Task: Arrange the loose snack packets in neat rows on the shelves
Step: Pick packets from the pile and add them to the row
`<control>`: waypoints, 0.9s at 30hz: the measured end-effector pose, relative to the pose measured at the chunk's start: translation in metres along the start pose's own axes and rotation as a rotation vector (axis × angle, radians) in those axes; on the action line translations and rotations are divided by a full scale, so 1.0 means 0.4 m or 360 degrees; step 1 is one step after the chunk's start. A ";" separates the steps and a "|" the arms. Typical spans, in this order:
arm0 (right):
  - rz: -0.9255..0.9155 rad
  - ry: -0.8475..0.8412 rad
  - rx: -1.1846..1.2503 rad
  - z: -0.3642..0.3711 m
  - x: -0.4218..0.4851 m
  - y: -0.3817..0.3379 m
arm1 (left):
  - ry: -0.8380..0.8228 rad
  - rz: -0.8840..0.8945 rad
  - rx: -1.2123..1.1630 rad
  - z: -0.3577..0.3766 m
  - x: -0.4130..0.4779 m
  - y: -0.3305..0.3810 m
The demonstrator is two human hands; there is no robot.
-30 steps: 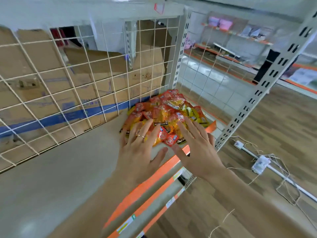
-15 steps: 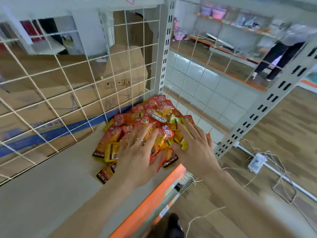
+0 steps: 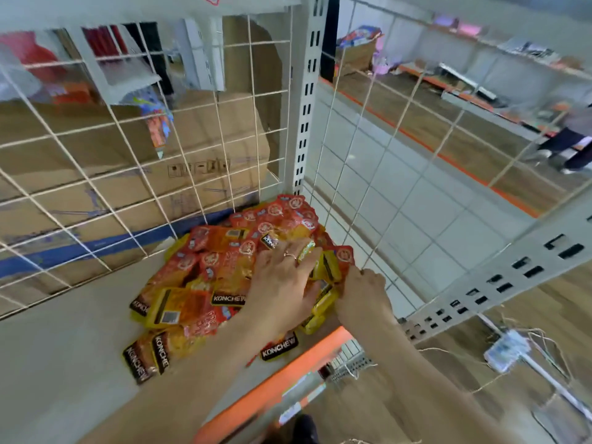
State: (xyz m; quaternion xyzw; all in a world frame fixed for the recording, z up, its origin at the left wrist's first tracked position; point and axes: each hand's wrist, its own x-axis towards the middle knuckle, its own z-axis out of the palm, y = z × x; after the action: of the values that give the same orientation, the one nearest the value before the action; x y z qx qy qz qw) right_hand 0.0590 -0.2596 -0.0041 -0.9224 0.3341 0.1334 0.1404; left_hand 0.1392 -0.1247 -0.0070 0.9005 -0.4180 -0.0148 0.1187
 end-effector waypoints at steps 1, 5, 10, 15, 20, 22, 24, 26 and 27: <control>0.0014 0.0024 -0.0013 0.002 0.007 0.003 | 0.0009 -0.0009 0.0000 0.006 0.003 0.007; 0.0058 0.0119 0.0275 0.001 0.026 0.016 | 0.0038 -0.0058 -0.0072 0.019 0.000 0.020; 0.0146 0.0074 0.0599 0.007 0.032 0.018 | 0.0147 -0.0079 -0.0256 0.014 -0.013 0.022; 0.0194 0.0044 0.0540 0.006 0.036 0.002 | 0.0220 -0.0114 -0.0342 -0.001 -0.047 0.011; 0.0228 0.0110 0.0855 -0.002 0.046 0.013 | 0.0389 -0.0120 -0.0462 -0.010 -0.085 -0.014; 0.0220 0.0214 0.1051 -0.015 0.025 0.011 | 0.0403 -0.0152 -0.0547 -0.003 -0.091 -0.020; 0.0175 0.0408 0.1169 -0.029 -0.006 0.014 | 0.0376 -0.0191 -0.0693 -0.006 -0.093 -0.013; 0.0005 0.0640 0.1254 -0.048 -0.051 0.007 | 0.0291 -0.0274 -0.0959 -0.028 -0.099 0.002; -0.0138 0.0716 0.1279 -0.058 -0.078 -0.004 | 0.0244 -0.0329 -0.1140 -0.042 -0.101 0.008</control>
State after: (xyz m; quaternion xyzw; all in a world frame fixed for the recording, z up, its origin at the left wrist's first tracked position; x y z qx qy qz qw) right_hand 0.0405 -0.2486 0.0280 -0.8140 0.3426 -0.2161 0.4164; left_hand 0.1127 -0.0928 0.0073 0.8379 -0.2832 -0.1045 0.4548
